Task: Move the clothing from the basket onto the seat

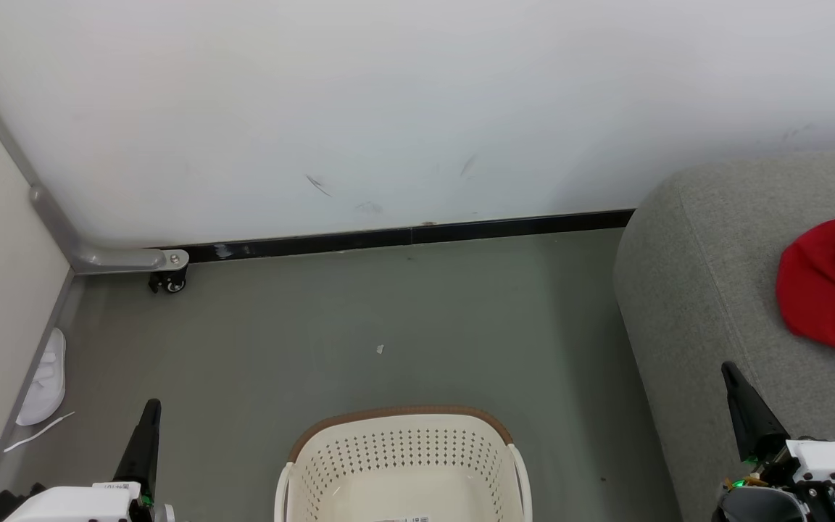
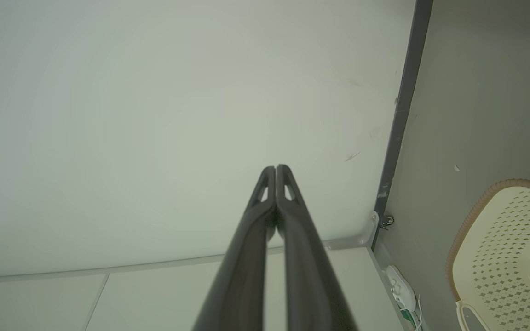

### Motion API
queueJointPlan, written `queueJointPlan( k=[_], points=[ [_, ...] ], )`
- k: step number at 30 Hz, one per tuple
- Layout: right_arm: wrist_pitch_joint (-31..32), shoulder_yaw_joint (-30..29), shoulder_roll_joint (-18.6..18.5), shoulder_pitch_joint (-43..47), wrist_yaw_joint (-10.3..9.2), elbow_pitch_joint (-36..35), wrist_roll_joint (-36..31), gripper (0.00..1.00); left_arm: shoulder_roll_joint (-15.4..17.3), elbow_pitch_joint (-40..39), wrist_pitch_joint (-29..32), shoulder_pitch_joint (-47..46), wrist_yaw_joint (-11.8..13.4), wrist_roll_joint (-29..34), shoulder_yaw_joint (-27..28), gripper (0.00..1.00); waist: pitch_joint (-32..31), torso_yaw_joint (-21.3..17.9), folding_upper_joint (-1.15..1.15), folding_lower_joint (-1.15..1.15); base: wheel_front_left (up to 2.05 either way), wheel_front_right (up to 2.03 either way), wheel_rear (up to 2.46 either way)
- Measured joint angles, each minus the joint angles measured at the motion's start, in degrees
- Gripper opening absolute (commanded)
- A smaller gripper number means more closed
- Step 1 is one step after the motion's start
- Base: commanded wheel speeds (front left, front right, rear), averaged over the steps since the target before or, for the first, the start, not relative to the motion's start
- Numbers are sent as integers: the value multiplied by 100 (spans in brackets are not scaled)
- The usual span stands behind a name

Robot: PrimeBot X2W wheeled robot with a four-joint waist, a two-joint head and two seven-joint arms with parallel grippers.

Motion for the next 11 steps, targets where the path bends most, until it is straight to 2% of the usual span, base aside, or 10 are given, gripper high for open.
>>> queueJointPlan(
  k=[11],
  points=[
    [9,-9,7,0,0,0,-8,0,0,0,0,0,0,0,0,0,0,0,0,0,0,0,0]
  ],
)
